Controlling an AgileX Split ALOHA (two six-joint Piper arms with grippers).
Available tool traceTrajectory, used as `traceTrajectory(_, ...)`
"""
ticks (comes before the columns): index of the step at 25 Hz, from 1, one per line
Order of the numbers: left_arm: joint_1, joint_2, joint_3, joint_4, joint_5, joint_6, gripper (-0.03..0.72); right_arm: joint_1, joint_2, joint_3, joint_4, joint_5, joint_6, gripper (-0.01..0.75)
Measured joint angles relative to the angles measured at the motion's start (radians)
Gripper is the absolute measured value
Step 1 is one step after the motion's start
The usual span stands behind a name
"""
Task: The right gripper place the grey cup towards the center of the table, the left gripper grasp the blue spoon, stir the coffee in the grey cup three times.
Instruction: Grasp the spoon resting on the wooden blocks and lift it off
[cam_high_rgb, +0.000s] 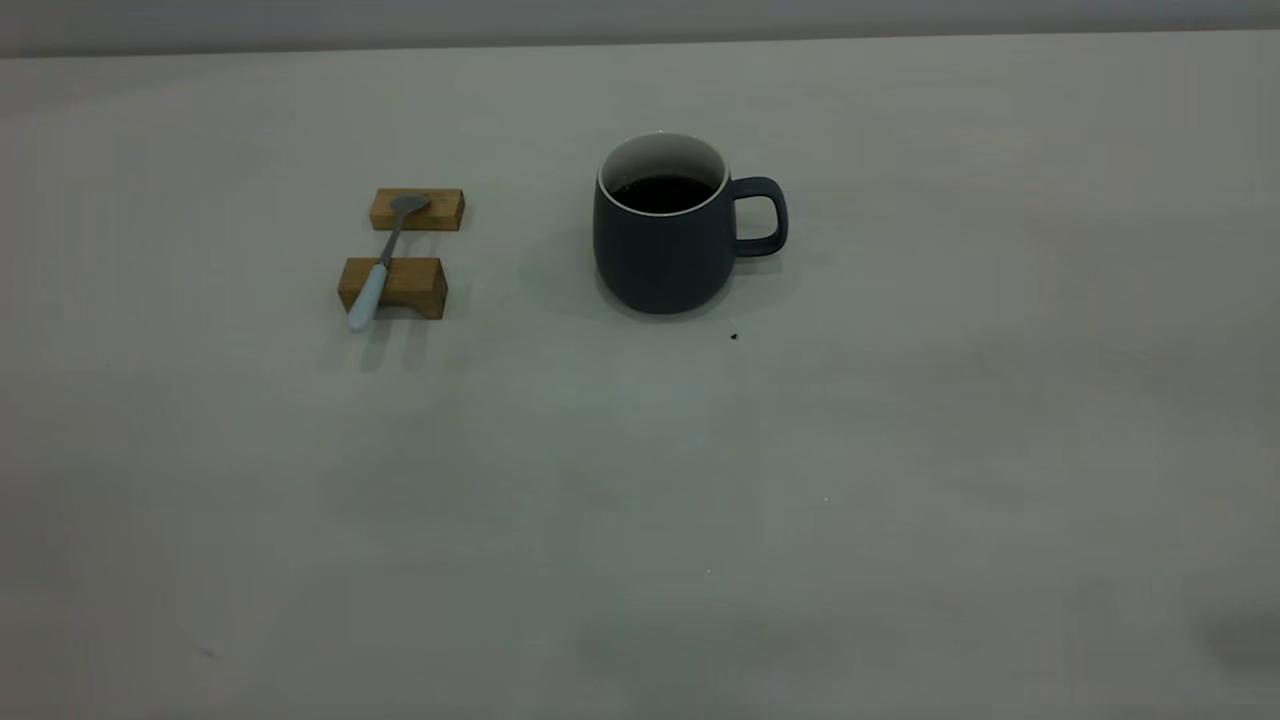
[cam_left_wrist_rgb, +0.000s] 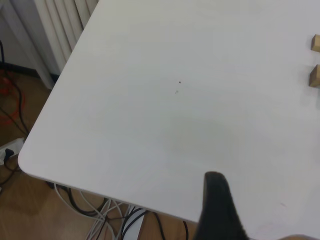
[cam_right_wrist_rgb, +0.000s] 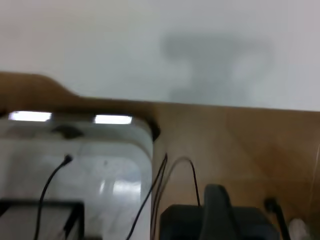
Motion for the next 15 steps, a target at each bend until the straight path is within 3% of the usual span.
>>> traceTrajectory(5, 0.000, 0.000, 0.000, 0.000, 0.000, 0.000, 0.572, -0.011, -0.265, 0.123, -0.007, -0.069, 0.018, 0.537)
traceTrajectory(15, 0.000, 0.000, 0.000, 0.000, 0.000, 0.000, 0.572, -0.021, -0.715, 0.138, -0.007, -0.080, 0.022, 0.537)
